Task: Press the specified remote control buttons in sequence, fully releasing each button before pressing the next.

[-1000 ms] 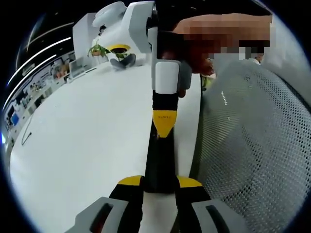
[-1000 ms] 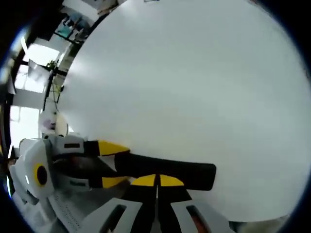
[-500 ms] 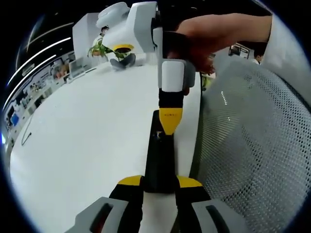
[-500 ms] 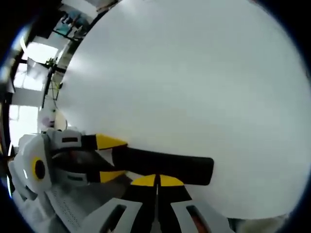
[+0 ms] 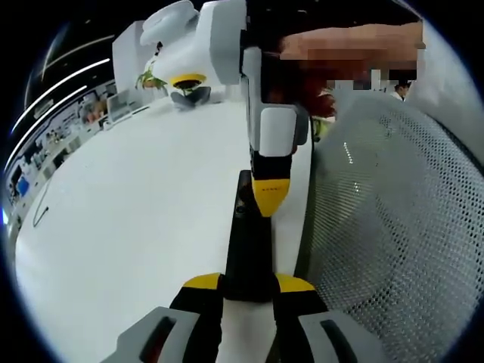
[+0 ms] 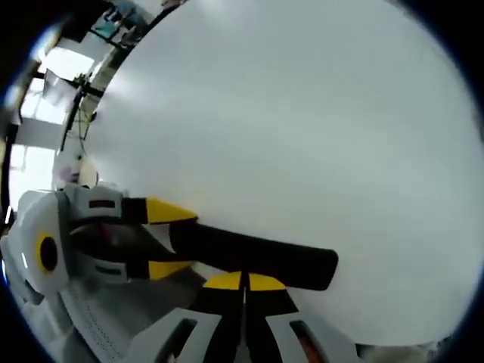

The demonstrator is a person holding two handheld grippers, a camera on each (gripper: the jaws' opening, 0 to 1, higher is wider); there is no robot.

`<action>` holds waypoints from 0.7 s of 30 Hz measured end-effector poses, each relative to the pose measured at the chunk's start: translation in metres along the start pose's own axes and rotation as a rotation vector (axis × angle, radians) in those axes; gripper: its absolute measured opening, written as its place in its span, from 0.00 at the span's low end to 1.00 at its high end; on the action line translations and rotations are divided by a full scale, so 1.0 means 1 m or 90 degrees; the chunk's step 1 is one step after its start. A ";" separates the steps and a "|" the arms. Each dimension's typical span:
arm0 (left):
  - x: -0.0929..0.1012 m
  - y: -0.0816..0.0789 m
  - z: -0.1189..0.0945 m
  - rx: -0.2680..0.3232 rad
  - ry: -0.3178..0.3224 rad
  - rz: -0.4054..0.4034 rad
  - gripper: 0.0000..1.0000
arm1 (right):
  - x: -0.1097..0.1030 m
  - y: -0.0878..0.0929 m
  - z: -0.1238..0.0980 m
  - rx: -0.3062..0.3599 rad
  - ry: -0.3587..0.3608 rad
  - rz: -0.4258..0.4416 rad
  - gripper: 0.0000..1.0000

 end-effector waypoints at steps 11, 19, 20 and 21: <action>0.000 0.000 -0.001 0.000 0.001 0.000 0.25 | 0.000 0.000 0.001 0.002 -0.003 0.012 0.00; 0.000 0.000 0.000 0.000 0.001 0.002 0.25 | -0.001 -0.001 -0.001 0.004 -0.010 0.004 0.00; 0.000 0.000 0.000 0.000 0.000 0.001 0.24 | -0.001 -0.001 -0.002 0.007 -0.009 0.004 0.00; 0.000 0.000 0.000 0.000 0.001 0.001 0.24 | 0.000 -0.001 -0.002 0.010 -0.007 0.003 0.00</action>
Point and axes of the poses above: the point that each gripper's makers call its tool centre point, and the gripper's own axes: z roughly forward along the fingers, x roughly to its right, y roughly out of its underside, the point moved 2 cm from there along -z, roughly backward along the fingers, and after that the axes turned 12 degrees about x, right-handed, at the moved point
